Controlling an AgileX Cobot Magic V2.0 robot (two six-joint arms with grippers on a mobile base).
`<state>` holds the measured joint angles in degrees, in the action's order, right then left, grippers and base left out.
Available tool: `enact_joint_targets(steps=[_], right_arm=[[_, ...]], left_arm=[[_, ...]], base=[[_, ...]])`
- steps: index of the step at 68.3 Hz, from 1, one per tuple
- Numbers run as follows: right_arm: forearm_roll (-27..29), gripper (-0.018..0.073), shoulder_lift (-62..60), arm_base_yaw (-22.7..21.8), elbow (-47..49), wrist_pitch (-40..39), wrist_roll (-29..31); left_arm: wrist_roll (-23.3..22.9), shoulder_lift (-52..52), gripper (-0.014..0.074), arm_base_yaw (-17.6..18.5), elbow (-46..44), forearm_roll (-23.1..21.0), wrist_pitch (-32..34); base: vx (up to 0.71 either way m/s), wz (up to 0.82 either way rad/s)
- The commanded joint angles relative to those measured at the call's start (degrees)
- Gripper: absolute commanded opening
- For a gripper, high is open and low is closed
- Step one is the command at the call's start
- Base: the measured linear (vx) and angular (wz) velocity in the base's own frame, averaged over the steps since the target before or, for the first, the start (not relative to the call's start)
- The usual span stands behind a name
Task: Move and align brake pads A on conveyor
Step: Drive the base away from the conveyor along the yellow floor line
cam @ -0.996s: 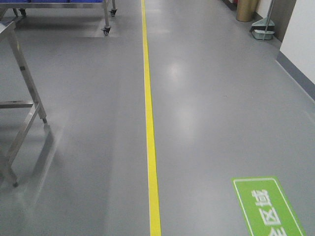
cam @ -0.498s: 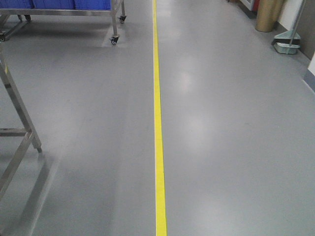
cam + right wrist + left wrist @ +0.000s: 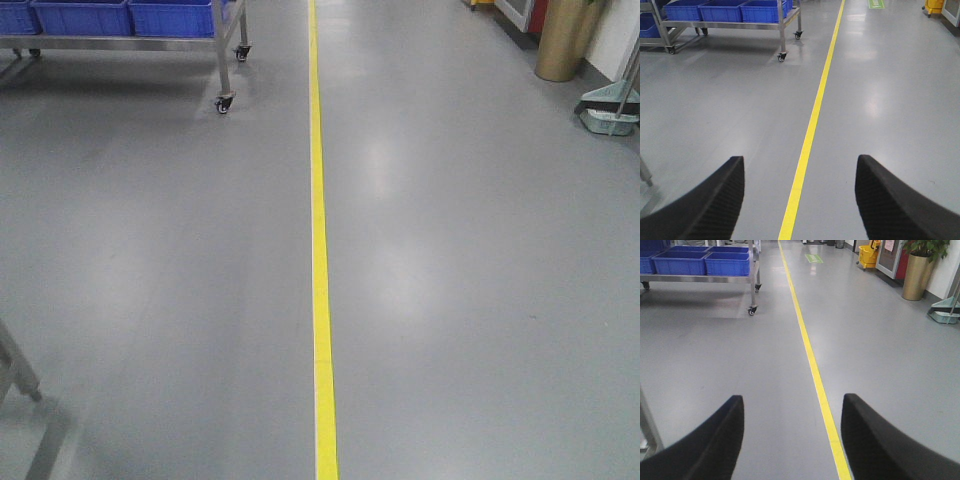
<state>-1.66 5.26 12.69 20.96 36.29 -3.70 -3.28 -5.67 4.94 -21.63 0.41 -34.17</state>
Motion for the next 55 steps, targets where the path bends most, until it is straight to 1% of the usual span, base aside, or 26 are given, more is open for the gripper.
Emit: enact_joint_targets(steps=[1,28,55], right_arm=[[-0.7,0.0466,0.8,0.0,1.3,-4.1,0.6],[-0.7,0.0466,0.8,0.0,1.3,-4.1,0.6],[-0.7,0.0466,0.8,0.0,1.3,-4.1,0.6]], left_arm=[[-0.2,-0.8,0.0422,0.2,-1.3,-0.4,4.5],[-0.2,-0.8,0.0422,0.2,-1.3,-0.4,4.5],[-0.2,-0.8,0.0422,0.2,-1.3,-0.4,4.5]], base=[[0.64,-0.07],[0.62,-0.01],[0.53,0.16]])
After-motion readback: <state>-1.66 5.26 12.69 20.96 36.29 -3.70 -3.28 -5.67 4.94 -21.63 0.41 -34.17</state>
